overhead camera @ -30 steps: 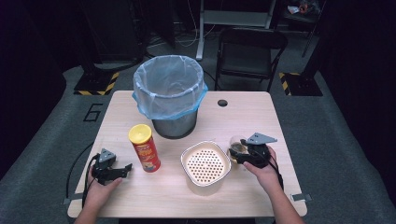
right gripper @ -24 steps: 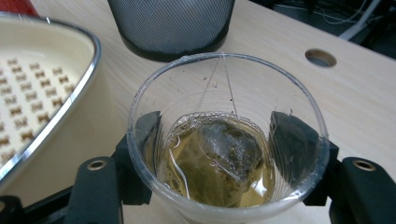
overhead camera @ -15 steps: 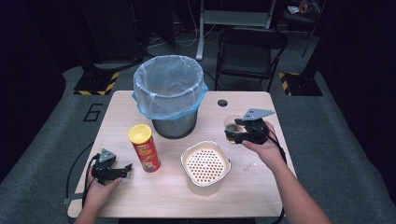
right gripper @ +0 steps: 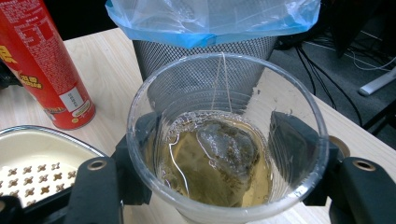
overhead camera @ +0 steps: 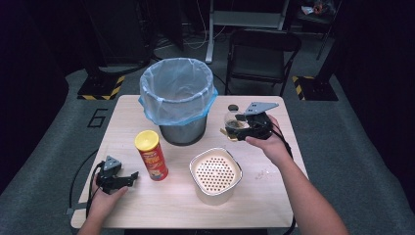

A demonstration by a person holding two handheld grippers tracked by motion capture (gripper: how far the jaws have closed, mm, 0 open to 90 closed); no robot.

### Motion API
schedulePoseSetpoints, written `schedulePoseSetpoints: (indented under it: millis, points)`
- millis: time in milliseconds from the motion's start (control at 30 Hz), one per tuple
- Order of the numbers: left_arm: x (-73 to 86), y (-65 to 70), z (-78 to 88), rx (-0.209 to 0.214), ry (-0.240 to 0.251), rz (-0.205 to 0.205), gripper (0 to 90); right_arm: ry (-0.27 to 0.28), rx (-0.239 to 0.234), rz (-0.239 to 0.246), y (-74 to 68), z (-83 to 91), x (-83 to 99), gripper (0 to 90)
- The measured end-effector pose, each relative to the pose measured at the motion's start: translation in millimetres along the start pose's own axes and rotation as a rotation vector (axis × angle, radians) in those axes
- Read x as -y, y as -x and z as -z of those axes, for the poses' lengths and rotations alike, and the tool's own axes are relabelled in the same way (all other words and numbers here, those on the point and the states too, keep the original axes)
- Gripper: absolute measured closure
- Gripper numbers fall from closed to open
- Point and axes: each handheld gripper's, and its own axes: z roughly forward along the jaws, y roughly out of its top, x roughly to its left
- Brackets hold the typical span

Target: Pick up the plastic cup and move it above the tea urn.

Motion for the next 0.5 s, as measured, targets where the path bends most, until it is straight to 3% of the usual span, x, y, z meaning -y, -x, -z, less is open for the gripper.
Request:
schedulePoseSetpoints:
  millis: [133,167,300,367,500]
  points:
    - [0.0,0.0,0.0,0.0,0.0,0.0,18.2,0.005,-0.022,0.014,0.5,-3.7,1.7,35.2]
    - [0.0,0.0,0.0,0.0,0.0,0.0,18.2,0.012,-0.032,0.044,1.2,-6.0,2.7,35.3]
    - [0.0,0.0,0.0,0.0,0.0,0.0,18.2,0.024,-0.04,0.071,1.5,-10.2,3.5,35.4]
    - [0.0,0.2,-0.2,0.004,0.0,0.004,18.2,0.035,-0.047,0.122,0.2,-15.3,3.6,35.5]
    - [0.0,0.2,-0.2,0.003,0.0,0.004,18.2,0.05,-0.066,0.147,-0.7,-21.4,4.0,35.6]
